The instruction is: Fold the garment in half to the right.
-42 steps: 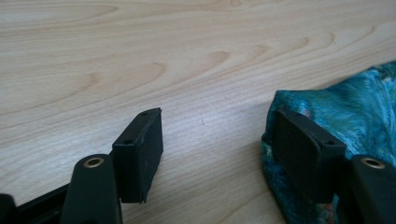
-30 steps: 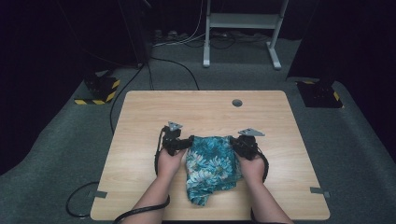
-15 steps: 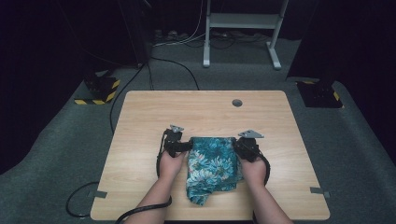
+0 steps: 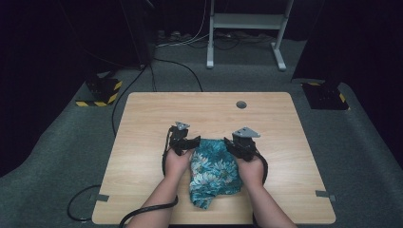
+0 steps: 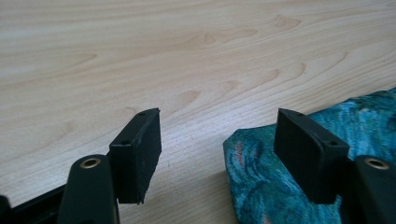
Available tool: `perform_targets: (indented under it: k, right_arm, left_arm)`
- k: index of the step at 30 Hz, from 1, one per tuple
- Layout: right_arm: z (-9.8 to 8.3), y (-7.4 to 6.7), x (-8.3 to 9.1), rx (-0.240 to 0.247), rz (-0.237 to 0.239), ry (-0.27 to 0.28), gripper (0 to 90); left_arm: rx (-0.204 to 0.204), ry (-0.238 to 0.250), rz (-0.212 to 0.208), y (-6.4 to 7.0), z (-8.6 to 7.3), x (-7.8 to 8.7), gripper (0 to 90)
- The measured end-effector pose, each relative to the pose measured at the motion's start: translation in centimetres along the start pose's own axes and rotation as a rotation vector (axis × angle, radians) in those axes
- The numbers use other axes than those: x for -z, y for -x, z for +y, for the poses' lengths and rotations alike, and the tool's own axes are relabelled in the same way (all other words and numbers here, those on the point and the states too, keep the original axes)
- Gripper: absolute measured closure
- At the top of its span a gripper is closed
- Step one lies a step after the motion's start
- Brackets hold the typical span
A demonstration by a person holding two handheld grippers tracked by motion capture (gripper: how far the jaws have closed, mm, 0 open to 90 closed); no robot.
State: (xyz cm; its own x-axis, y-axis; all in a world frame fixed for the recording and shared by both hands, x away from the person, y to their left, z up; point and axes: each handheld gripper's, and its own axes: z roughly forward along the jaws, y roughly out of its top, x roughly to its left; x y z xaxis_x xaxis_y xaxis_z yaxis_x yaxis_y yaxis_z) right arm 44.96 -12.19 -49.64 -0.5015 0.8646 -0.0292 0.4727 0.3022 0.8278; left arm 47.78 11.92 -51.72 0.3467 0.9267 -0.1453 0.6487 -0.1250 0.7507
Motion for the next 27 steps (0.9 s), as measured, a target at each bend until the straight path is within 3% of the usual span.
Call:
perform_targets:
  k: [5, 9, 18, 24, 27]
  right_arm:
    - [-1.4, 0.1, -1.8, -0.021, 0.015, -0.077, 58.7]
    - [-2.2, 0.8, -2.2, -0.04, 0.014, -0.099, 57.6]
    - [-2.9, 2.4, -2.0, -0.055, -0.006, -0.104, 52.7]
    - [-3.4, 2.6, -2.3, -0.054, 0.0, -0.107, 50.7]
    - [-3.3, 2.6, -2.2, -0.06, 0.013, -0.103, 42.7]
  left_arm:
    - [0.006, -0.03, 0.002, -0.3, -0.4, -0.8, 33.2]
    - [0.015, -0.036, 0.004, -0.5, -0.7, -1.0, 33.5]
    - [0.01, -0.037, 0.019, -0.8, -1.1, -1.2, 35.9]
    - [0.016, -0.039, 0.02, -0.8, -1.2, -1.1, 35.4]
    - [0.017, -0.028, 0.008, -0.8, -1.2, -0.8, 33.0]
